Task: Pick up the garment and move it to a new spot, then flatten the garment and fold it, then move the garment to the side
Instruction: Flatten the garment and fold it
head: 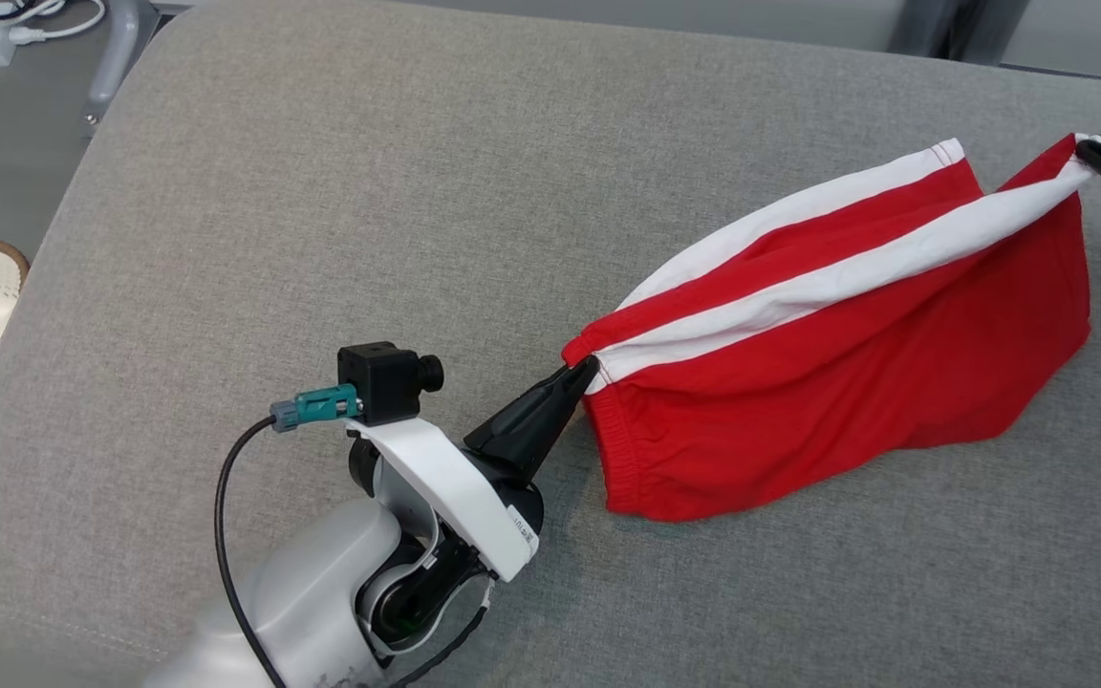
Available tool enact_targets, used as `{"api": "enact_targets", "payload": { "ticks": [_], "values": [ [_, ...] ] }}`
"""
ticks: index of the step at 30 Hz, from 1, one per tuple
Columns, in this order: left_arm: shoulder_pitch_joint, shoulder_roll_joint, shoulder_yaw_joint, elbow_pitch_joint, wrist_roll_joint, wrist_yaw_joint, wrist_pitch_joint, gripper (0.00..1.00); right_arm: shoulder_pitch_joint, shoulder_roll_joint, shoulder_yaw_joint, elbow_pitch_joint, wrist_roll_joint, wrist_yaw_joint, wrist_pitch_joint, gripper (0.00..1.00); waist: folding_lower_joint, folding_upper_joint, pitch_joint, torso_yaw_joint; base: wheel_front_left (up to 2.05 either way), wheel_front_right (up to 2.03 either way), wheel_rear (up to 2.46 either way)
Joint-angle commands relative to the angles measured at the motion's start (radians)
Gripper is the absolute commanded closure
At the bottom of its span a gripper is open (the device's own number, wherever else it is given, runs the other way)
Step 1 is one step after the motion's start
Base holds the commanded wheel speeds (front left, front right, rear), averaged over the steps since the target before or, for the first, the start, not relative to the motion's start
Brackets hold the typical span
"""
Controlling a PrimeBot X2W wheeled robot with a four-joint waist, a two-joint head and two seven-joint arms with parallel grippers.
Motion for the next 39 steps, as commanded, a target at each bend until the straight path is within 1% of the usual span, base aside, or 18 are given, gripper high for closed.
{"api": "enact_targets", "payload": {
  "ticks": [1, 5, 8, 13, 23, 25, 28, 29, 30, 31, 32, 33, 34, 37, 39],
  "values": [
    [-0.017, 0.006, 0.001, 0.006, -0.008, -0.006, -0.008, 1.00, -0.012, 0.001, 0.002, 0.004, -0.004, 0.000, -0.015, 1.00, 0.0000, -0.0001, 0.010, 0.011, 0.00, 0.00, 0.00],
    [-0.032, -0.001, -0.014, 0.022, -0.035, -0.006, -0.032, 1.00, -0.033, -0.001, 0.023, 0.032, -0.020, 0.000, -0.063, 1.00, 0.0000, -0.0001, 0.022, 0.028, 0.00, 0.00, 0.00],
    [-0.043, -0.012, -0.012, 0.055, -0.030, -0.006, -0.058, 1.00, -0.046, -0.003, 0.037, 0.061, -0.025, 0.000, -0.088, 1.00, 0.0000, -0.0001, 0.033, 0.045, 0.00, 0.00, 0.00],
    [-0.072, -0.062, -0.022, 0.106, -0.017, -0.005, -0.085, 1.00, -0.084, 0.000, 0.067, 0.108, -0.029, 0.000, -0.123, 1.00, 0.0000, -0.0001, 0.062, 0.078, 0.00, 0.00, 0.00],
    [-0.134, -0.144, -0.056, 0.164, 0.011, -0.005, -0.099, 1.00, -0.164, 0.007, 0.140, 0.172, -0.056, 0.000, -0.141, 1.00, 0.0000, -0.0001, 0.123, 0.118, 0.00, 0.00, 0.00],
    [-0.140, -0.152, -0.050, 0.190, 0.020, -0.005, -0.100, 1.00, -0.176, 0.009, 0.157, 0.190, -0.063, 0.000, -0.144, 1.00, 0.0000, -0.0001, 0.130, 0.122, 0.00, 0.00, 0.00],
    [-0.151, -0.174, -0.014, 0.242, 0.034, -0.004, -0.101, 1.00, -0.198, 0.017, 0.159, 0.239, -0.076, 0.000, -0.161, 1.00, 0.0000, -0.0001, 0.139, 0.129, 0.00, 0.00, 0.00],
    [-0.153, -0.180, -0.005, 0.254, 0.042, -0.004, -0.101, 1.00, -0.209, 0.019, 0.155, 0.262, -0.092, 0.000, -0.177, 0.32, 0.0000, -0.0001, 0.142, 0.130, 0.00, 0.00, 0.00],
    [-0.154, -0.184, 0.004, 0.268, 0.048, -0.004, -0.101, 1.00, -0.214, 0.026, 0.156, 0.284, -0.103, 0.000, -0.189, 0.00, 0.0000, -0.0001, 0.144, 0.131, 0.00, 0.00, 0.00],
    [-0.152, -0.187, 0.011, 0.278, 0.054, -0.004, -0.101, 0.80, -0.215, 0.035, 0.156, 0.305, -0.111, 0.000, -0.201, 0.00, 0.0000, -0.0001, 0.145, 0.131, 0.00, 0.00, 0.00],
    [-0.152, -0.187, 0.011, 0.278, 0.054, -0.004, -0.101, 0.80, -0.215, 0.035, 0.156, 0.305, -0.111, 0.000, -0.201, 0.00, 0.0000, -0.0001, 0.145, 0.131, 0.00, 0.00, 0.00],
    [-0.150, -0.192, 0.019, 0.287, 0.062, -0.004, -0.101, 0.32, -0.218, 0.047, 0.158, 0.321, -0.116, 0.000, -0.210, 0.00, 0.0000, -0.0001, 0.145, 0.131, 0.00, 0.00, 0.00],
    [-0.146, -0.198, 0.025, 0.293, 0.064, -0.004, -0.101, 0.00, -0.221, 0.057, 0.159, 0.334, -0.119, 0.000, -0.219, 0.00, 0.0000, -0.0001, 0.144, 0.130, 0.00, 0.00, 0.00],
    [-0.139, -0.207, 0.022, 0.305, 0.081, -0.004, -0.101, 0.00, -0.221, 0.074, 0.163, 0.368, -0.122, 0.000, -0.240, 0.00, 0.0000, -0.0001, 0.139, 0.123, 0.00, 0.00, 0.00],
    [-0.137, -0.207, 0.039, 0.308, 0.098, -0.004, -0.101, 0.00, -0.214, 0.082, 0.167, 0.387, -0.119, 0.000, -0.249, 0.00, 0.0000, -0.0001, 0.132, 0.117, 0.00, 0.00, 0.00]
  ]
}}
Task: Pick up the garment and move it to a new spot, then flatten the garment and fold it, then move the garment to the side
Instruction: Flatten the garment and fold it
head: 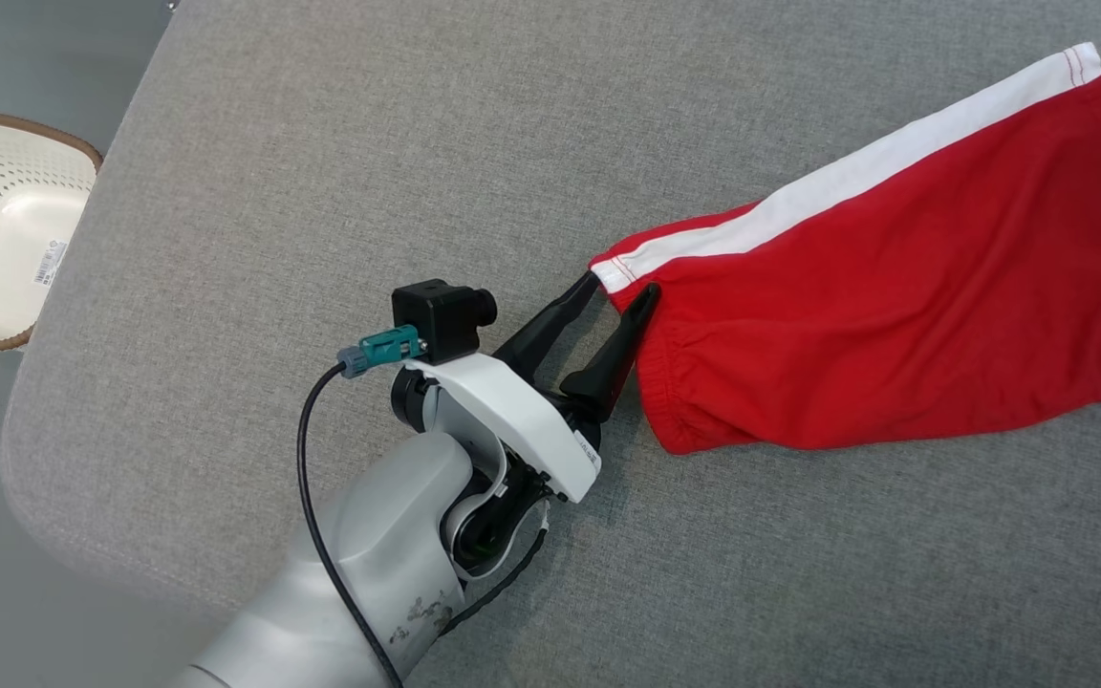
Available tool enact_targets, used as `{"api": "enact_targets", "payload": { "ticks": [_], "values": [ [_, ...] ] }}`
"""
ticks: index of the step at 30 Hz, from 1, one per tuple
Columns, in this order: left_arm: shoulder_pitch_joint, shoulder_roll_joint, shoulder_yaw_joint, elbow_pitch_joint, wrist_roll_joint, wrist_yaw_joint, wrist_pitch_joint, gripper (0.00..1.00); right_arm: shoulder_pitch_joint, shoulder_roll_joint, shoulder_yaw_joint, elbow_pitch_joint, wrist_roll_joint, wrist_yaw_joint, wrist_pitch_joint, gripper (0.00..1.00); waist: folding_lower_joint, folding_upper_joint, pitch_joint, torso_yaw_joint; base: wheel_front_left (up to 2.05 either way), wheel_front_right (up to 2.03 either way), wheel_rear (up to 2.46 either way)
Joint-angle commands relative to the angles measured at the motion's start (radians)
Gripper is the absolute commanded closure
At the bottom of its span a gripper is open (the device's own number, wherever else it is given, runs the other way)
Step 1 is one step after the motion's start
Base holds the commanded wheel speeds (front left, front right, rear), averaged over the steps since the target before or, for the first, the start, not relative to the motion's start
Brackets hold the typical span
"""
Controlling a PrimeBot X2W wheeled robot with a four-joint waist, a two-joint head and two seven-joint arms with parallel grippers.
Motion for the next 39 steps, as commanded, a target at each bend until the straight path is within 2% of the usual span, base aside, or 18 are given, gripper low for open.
{"api": "enact_targets", "payload": {
  "ticks": [1, 10, 15, 21, 26, 30, 37, 38, 39],
  "values": [
    [0.001, 0.008, 0.016, 0.005, 0.018, -0.001, -0.003, 0.00, 0.006, -0.001, 0.001, 0.011, 0.002, 0.000, -0.008, 0.00, 0.0000, 0.0000, -0.007, -0.007, 0.00, 0.00, 0.00],
    [0.036, 0.013, 0.073, 0.050, 0.132, -0.001, -0.003, 0.00, 0.063, 0.036, 0.004, 0.062, 0.043, 0.000, -0.075, 0.00, 0.0000, 0.0000, -0.075, -0.062, 0.00, 0.00, 0.00],
    [0.059, 0.030, 0.056, 0.093, 0.158, -0.001, 0.003, 0.00, 0.105, 0.059, 0.013, 0.063, 0.068, 0.000, -0.121, 0.00, 0.0000, 0.0000, -0.126, -0.105, 0.00, 0.00, 0.00],
    [0.076, 0.093, 0.021, 0.108, 0.128, -0.001, 0.089, 0.00, 0.147, 0.094, 0.024, 0.072, 0.098, 0.000, -0.164, 0.00, 0.0000, 0.0000, -0.188, -0.156, 0.00, 0.00, 0.00],
    [0.099, 0.156, 0.015, 0.113, 0.131, 0.010, 0.119, 0.00, 0.180, 0.118, 0.038, 0.077, 0.111, 0.000, -0.212, 0.00, 0.0000, 0.0000, -0.250, -0.188, 0.00, 0.00, 0.00],
    [0.121, 0.214, 0.027, 0.081, 0.155, 0.051, 0.077, 0.00, 0.205, 0.123, 0.040, 0.072, 0.112, 0.000, -0.289, 0.00, 0.0000, 0.0000, -0.300, -0.207, 0.00, 0.00, 0.00],
    [0.186, 0.294, 0.137, -0.064, 0.231, 0.194, -0.001, 0.00, 0.270, 0.148, 0.018, 0.065, 0.073, 0.000, -0.476, 0.00, 0.0000, 0.0000, -0.377, -0.251, 0.00, 0.00, 0.00],
    [0.186, 0.294, 0.137, -0.064, 0.231, 0.194, -0.001, 0.00, 0.270, 0.148, 0.018, 0.065, 0.073, 0.000, -0.476, 0.00, 0.0000, 0.0000, -0.377, -0.251, 0.00, 0.00, 0.00],
    [0.199, 0.301, 0.184, -0.110, 0.260, 0.222, -0.003, 0.00, 0.283, 0.157, 0.011, 0.064, 0.067, 0.000, -0.493, 0.00, 0.0000, 0.0000, -0.387, -0.258, 0.00, 0.00, 0.00]
  ]
}}
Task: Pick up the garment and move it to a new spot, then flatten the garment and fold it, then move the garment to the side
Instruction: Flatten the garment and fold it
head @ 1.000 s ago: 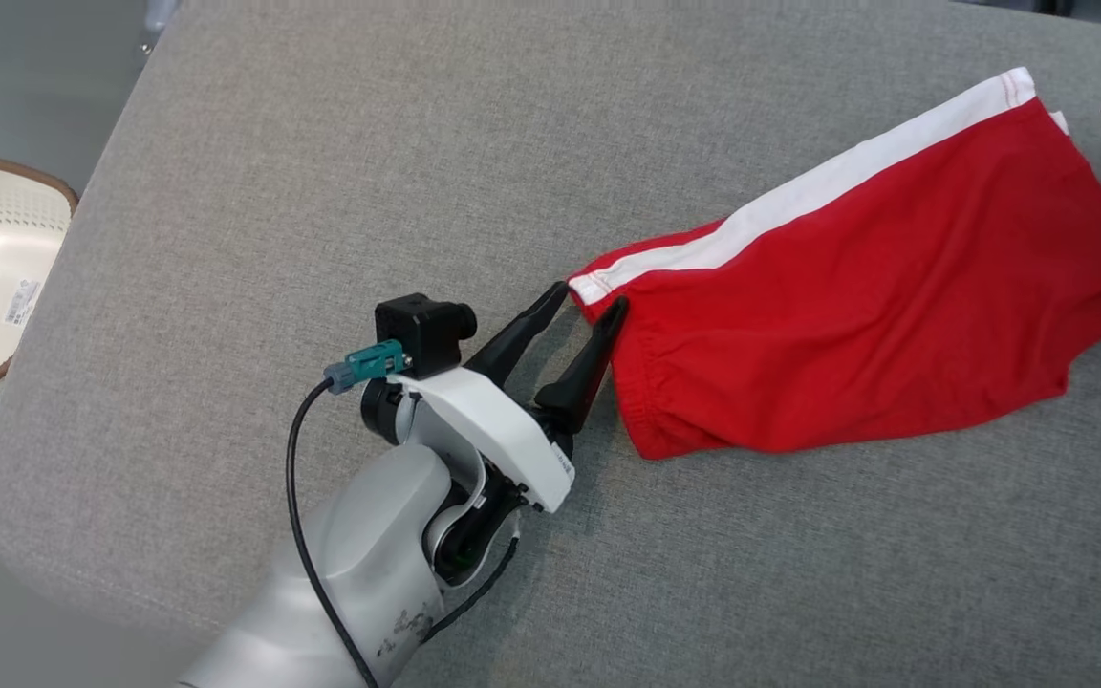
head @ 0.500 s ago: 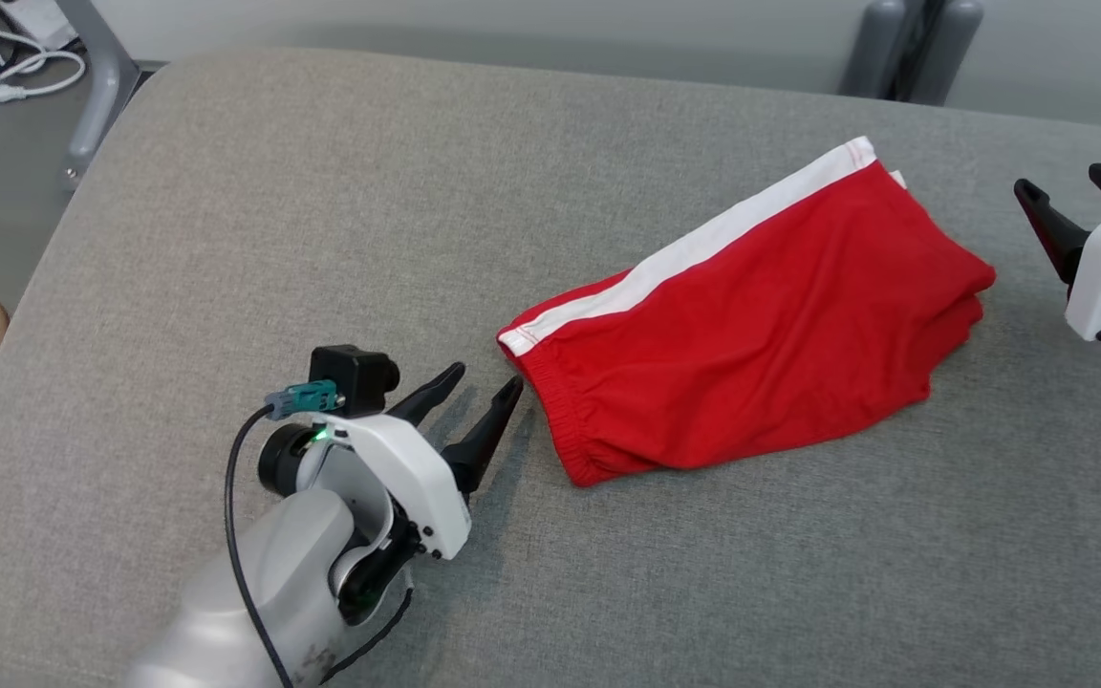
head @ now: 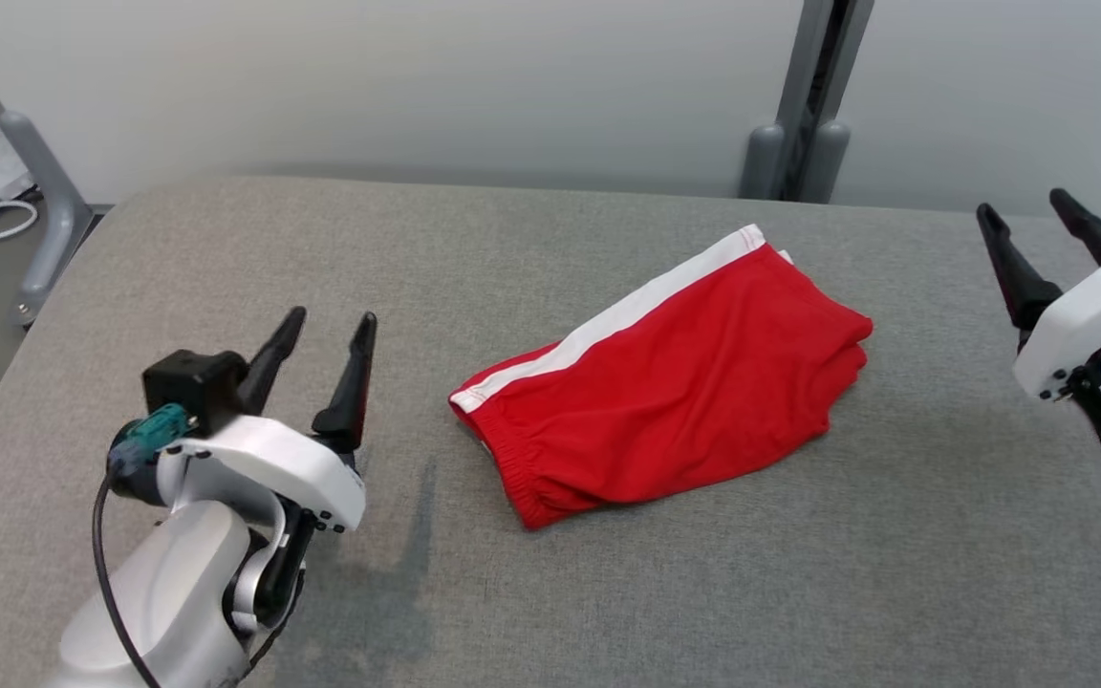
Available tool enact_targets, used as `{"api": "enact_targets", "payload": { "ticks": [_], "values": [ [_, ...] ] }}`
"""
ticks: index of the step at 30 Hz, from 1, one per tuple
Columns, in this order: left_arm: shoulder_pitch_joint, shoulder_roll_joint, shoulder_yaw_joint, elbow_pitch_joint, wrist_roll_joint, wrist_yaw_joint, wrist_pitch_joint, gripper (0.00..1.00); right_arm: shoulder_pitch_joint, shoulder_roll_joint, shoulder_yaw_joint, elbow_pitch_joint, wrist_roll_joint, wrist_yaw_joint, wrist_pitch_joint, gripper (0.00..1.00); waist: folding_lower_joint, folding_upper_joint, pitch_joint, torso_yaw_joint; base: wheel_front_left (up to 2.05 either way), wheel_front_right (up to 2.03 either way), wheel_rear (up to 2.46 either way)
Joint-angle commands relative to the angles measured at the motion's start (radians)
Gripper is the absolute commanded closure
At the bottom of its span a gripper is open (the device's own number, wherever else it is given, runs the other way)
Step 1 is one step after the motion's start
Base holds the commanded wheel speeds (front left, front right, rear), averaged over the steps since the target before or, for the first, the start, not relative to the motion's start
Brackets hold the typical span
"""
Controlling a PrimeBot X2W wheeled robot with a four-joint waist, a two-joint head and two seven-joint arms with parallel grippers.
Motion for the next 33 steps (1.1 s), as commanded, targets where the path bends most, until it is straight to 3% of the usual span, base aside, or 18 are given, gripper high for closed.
{"api": "enact_targets", "payload": {
  "ticks": [1, 5, 10, 15, 20, 25, 29, 33],
  "values": [
    [0.019, 0.006, 0.023, -0.023, 0.023, 0.013, -0.004, 0.00, 0.022, 0.008, -0.007, -0.005, -0.004, 0.000, -0.011, 0.00, 0.0000, 0.0000, -0.026, -0.026, 0.00, 0.00, 0.00],
    [0.170, -0.009, 0.182, -0.190, 0.153, 0.076, -0.004, 0.00, 0.080, 0.032, -0.072, -0.025, -0.067, 0.000, -0.030, 0.00, 0.0000, 0.0000, -0.047, -0.062, 0.00, 0.00, 0.00],
    [0.341, -0.079, 0.336, -0.336, 0.330, 0.105, -0.004, 0.00, 0.207, 0.073, -0.253, -0.119, -0.181, 0.000, -0.029, 0.00, 0.0000, 0.0000, -0.046, -0.094, 0.00, 0.00, 0.00],
    [0.452, -0.185, 0.457, -0.403, 0.476, 0.078, -0.005, 0.00, 0.341, 0.127, -0.417, -0.195, -0.273, 0.000, -0.030, 0.00, 0.0000, 0.0000, -0.045, -0.101, 0.00, 0.00, 0.00],
    [0.525, -0.275, 0.526, -0.396, 0.571, -0.003, -0.004, 0.00, 0.489, 0.200, -0.585, -0.280, -0.402, 0.000, -0.030, 0.00, 0.0000, 0.0000, -0.046, -0.082, 0.00, 0.00, 0.00],
    [0.524, -0.294, 0.542, -0.365, 0.615, -0.052, -0.005, 0.00, 0.574, 0.267, -0.675, -0.318, -0.486, 0.000, -0.030, 0.00, 0.0000, 0.0000, -0.034, -0.056, 0.00, 0.00, 0.00],
    [0.509, -0.301, 0.548, -0.356, 0.630, -0.072, -0.005, 0.00, 0.590, 0.313, -0.704, -0.306, -0.440, 0.000, 0.034, 0.00, 0.0000, 0.0000, -0.015, -0.032, 0.00, 0.00, 0.00],
    [0.494, -0.301, 0.542, -0.351, 0.589, -0.077, -0.005, 0.00, 0.555, 0.360, -0.752, -0.281, -0.291, 0.000, 0.160, 0.00, 0.0000, 0.0000, 0.007, -0.004, 0.00, 0.00, 0.00]
  ]
}}
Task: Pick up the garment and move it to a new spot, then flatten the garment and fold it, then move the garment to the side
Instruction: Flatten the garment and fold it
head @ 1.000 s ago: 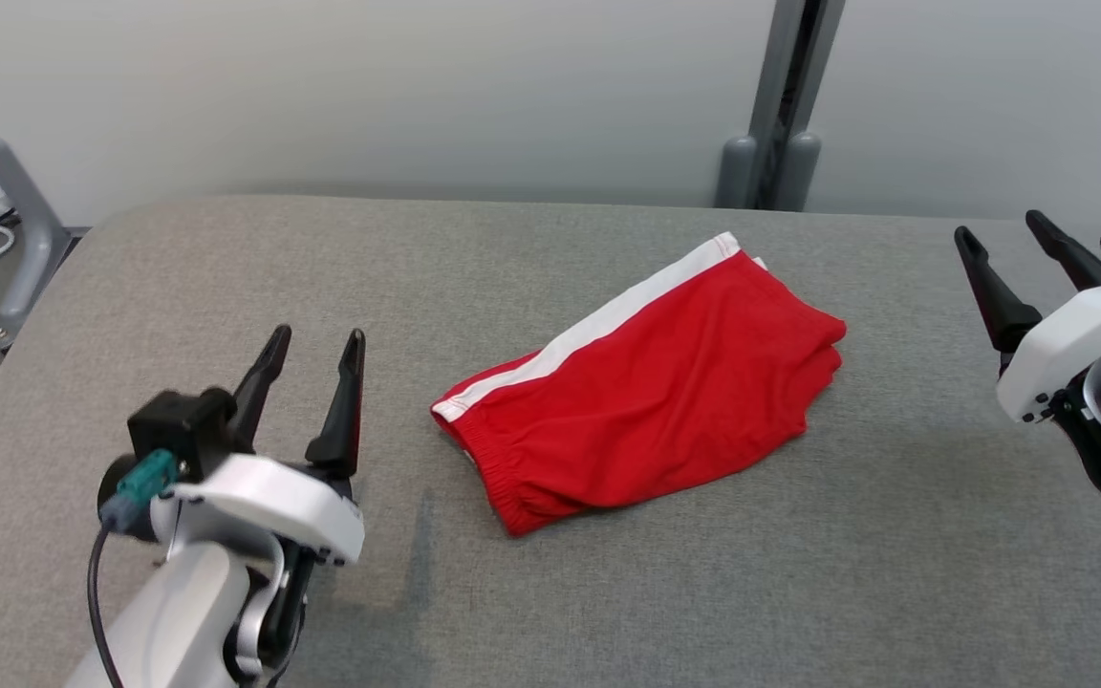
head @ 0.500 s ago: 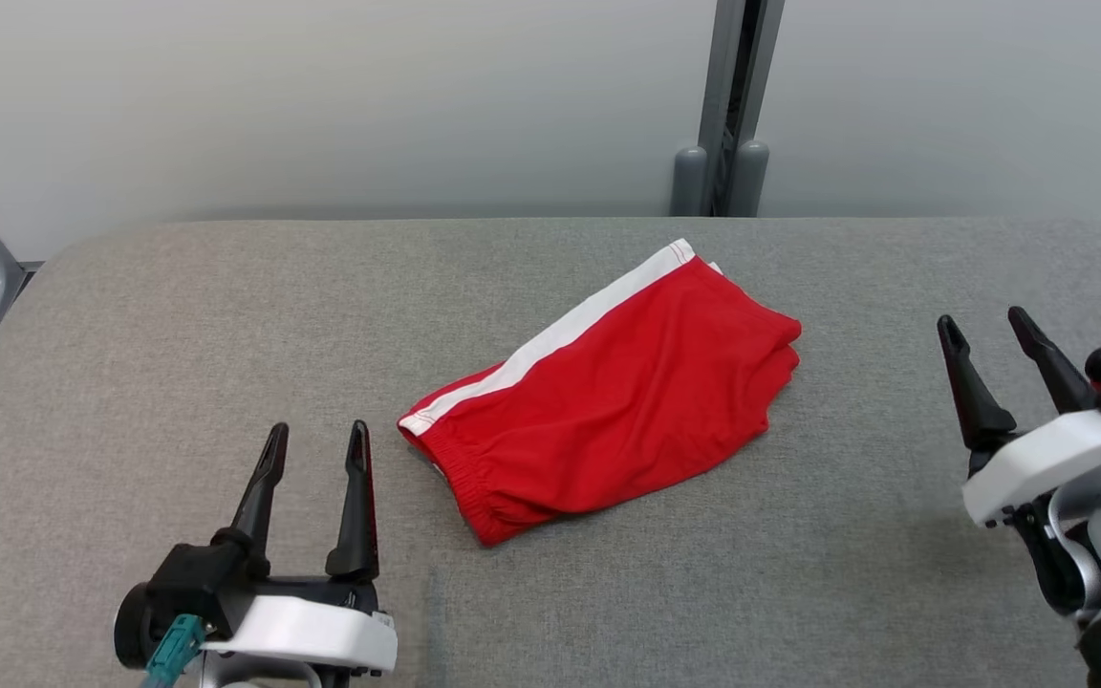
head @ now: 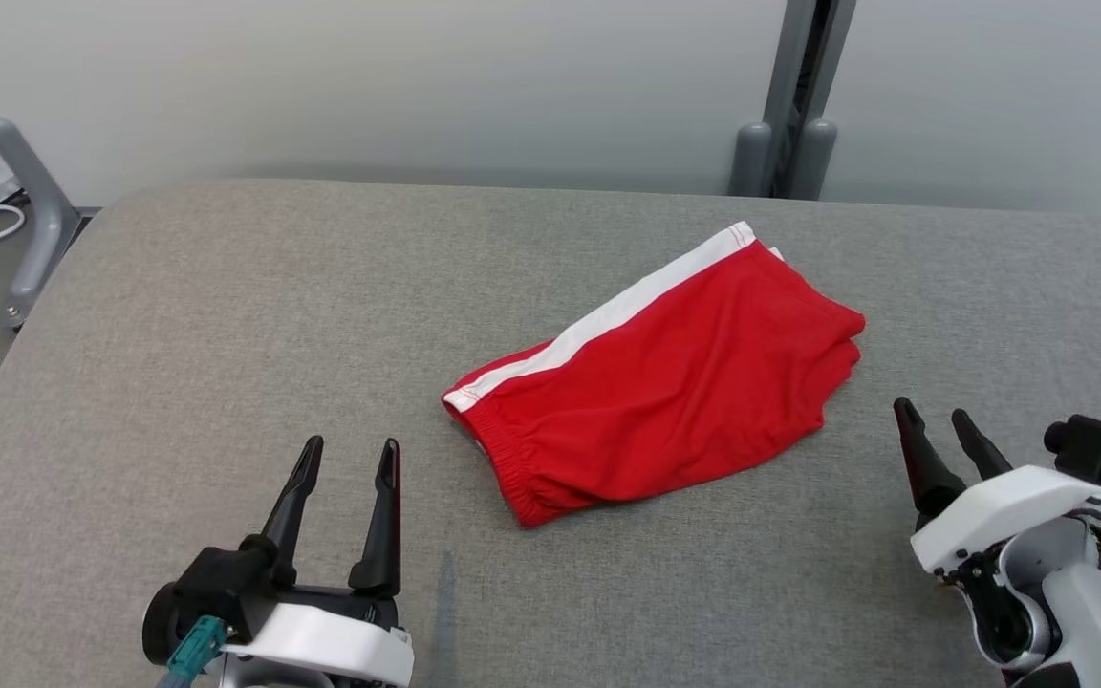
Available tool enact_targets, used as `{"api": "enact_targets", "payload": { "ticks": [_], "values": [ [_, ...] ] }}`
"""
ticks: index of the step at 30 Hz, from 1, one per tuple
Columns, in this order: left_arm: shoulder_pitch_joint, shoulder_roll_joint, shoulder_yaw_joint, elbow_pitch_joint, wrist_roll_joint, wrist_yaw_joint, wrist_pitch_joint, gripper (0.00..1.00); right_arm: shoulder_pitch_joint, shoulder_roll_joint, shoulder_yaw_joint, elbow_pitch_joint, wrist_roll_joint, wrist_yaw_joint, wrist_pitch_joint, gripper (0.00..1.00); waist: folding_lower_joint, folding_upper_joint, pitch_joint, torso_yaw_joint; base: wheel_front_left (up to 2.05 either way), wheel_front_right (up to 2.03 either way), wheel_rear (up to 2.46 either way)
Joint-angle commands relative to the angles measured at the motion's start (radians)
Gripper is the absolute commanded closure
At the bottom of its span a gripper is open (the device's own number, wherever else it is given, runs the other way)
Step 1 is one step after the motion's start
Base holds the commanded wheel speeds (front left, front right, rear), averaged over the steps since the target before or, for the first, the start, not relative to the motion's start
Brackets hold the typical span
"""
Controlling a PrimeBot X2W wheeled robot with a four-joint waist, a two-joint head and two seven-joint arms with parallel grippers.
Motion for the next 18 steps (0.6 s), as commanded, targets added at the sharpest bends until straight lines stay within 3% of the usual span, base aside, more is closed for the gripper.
{"api": "enact_targets", "payload": {
  "ticks": [1, 9, 18],
  "values": [
    [-0.024, 0.003, -0.001, -0.002, -0.051, 0.001, -0.003, 0.00, -0.033, 0.009, -0.029, 0.014, 0.070, 0.000, 0.057, 0.00, 0.0000, -0.0001, 0.019, 0.026, 0.00, 0.00, 0.00],
    [-0.046, 0.003, -0.039, 0.015, -0.108, 0.006, -0.003, 0.00, -0.115, 0.026, -0.136, 0.133, 0.277, 0.000, 0.244, 0.00, 0.0000, -0.0001, 0.054, 0.115, 0.00, 0.00, 0.00],
    [-0.037, 0.003, -0.065, 0.044, -0.124, 0.010, -0.003, 0.00, -0.199, 0.026, -0.246, 0.287, 0.387, 0.000, 0.344, 0.00, 0.0000, -0.0001, 0.070, 0.202, 0.00, 0.00, 0.00]
  ]
}}
